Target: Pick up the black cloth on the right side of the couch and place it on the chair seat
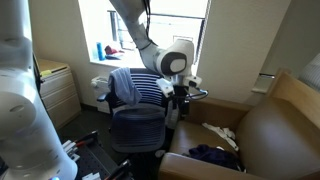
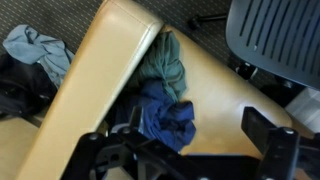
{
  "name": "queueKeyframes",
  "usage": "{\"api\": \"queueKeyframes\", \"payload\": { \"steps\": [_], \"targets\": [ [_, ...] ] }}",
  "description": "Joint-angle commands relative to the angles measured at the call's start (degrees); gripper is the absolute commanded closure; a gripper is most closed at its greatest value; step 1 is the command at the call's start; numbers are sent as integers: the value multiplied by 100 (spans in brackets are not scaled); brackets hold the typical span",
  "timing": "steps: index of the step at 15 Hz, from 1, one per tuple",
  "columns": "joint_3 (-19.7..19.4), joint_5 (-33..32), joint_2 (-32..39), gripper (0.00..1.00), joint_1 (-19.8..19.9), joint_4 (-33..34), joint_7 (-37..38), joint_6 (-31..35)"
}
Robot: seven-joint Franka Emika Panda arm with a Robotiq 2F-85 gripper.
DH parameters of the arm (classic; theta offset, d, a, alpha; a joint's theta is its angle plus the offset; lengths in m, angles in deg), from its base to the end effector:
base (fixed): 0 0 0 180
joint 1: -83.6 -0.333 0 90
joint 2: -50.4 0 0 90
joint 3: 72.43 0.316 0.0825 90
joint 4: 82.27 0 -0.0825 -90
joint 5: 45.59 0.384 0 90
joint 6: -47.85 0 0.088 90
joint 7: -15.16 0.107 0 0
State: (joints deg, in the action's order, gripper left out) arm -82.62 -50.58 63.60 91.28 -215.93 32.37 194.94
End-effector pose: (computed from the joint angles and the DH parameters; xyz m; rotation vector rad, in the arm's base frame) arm 0.4951 -0.1596 0.2405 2.9452 -0.8064 0.0088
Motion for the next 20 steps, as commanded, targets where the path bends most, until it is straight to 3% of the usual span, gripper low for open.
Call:
{"api": "queueKeyframes", "payload": {
  "steps": [1, 2, 5, 6, 8, 10, 14, 16, 17, 20],
  "targets": [
    [-289, -419, 1218, 0, -323, 843, 770, -632],
    [-165, -130, 688, 0, -187, 287, 346, -200],
    [-209, -129, 976, 0, -268, 435, 422, -169],
    [-323, -387, 914, 0, -379, 216, 620, 651],
    [-660, -996, 1206, 0, -668, 450, 815, 1247],
    [-670, -548, 1381, 0, -611, 498, 944, 2163],
    [-704, 592, 2435, 0, -363, 963, 788, 3905],
    [-984, 1324, 3179, 0, -380, 1442, 863, 3994],
    [-757, 1310, 2468, 0, -434, 912, 495, 3803],
    [-794, 1499, 2778, 0, -417, 1086, 391, 3884]
  ]
}}
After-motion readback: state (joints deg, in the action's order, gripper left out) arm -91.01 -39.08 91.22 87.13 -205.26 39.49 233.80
